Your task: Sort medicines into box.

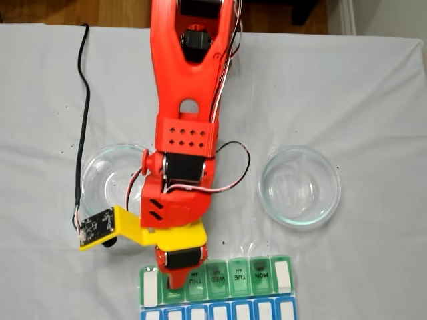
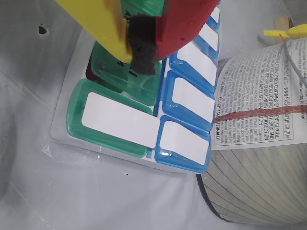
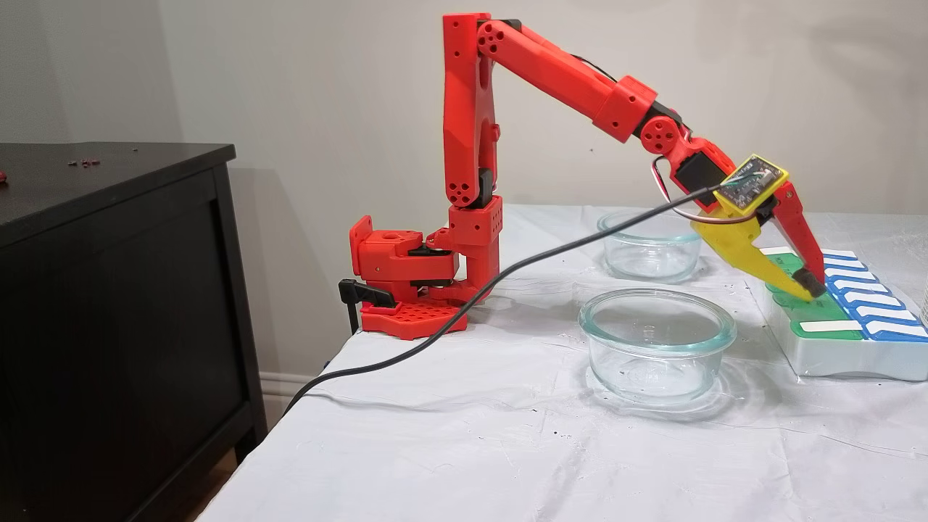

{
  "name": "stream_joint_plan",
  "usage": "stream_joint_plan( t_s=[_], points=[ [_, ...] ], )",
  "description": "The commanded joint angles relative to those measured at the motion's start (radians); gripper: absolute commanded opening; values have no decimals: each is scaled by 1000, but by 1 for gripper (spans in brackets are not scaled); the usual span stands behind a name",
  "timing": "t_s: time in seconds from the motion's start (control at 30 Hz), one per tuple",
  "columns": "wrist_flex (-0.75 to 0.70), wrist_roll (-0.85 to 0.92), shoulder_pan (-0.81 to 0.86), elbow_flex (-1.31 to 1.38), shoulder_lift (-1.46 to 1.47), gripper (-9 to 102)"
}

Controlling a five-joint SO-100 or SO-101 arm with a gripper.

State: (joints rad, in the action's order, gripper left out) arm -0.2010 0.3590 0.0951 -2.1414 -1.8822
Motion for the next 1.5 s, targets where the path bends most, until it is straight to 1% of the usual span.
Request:
stream_joint_plan(
  t_s=[0.0,0.2,0.3,0.5,0.6,0.73,1.07,1.47],
  points=[
    [-38,-11,5,110,18,0],
    [-98,-18,9,143,94,0],
    [-150,6,-2,141,110,0],
    [-196,67,-21,110,110,0],
    [-198,112,-28,75,92,0],
    [-160,167,-29,18,63,0],
    [-253,184,-40,-5,37,0],
    [-267,163,-41,-12,69,0]
  ],
)
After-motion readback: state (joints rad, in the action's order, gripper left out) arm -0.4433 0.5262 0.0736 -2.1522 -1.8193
